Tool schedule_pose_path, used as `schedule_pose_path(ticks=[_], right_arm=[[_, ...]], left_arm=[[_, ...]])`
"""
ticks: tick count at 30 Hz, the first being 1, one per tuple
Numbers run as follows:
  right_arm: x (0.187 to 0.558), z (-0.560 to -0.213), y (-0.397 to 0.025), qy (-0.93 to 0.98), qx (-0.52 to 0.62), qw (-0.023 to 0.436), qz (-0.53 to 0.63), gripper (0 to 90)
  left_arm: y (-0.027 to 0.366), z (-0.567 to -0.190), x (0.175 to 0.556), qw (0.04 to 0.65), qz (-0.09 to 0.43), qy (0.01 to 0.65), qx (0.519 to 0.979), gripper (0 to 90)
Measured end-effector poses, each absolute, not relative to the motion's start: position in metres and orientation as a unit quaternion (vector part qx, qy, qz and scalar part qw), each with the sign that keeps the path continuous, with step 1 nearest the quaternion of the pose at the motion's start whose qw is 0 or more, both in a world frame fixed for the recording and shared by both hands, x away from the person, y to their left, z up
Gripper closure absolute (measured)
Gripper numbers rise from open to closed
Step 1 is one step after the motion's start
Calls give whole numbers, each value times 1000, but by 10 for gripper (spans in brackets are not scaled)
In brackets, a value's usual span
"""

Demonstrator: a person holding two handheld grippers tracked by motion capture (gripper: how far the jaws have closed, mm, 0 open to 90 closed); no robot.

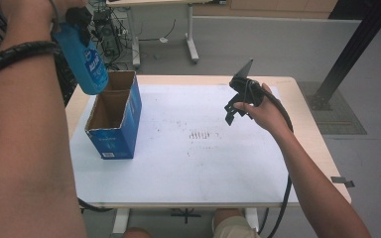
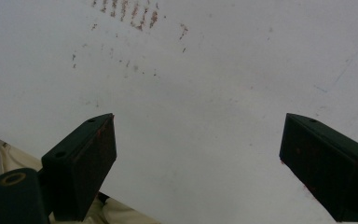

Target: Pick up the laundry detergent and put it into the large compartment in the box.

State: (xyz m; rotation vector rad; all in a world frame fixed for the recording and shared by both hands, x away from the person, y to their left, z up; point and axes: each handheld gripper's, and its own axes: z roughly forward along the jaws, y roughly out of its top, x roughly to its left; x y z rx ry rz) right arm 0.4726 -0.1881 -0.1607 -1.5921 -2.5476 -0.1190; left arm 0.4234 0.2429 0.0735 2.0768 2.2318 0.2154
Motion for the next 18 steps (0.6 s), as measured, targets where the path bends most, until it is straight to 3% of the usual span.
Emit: schedule_pose_path(ticks=[18], right_arm=[[469,-161,-187,-845,-530,63,-39,107]], left_arm=[[253,23,428,44,55,741,668,375]])
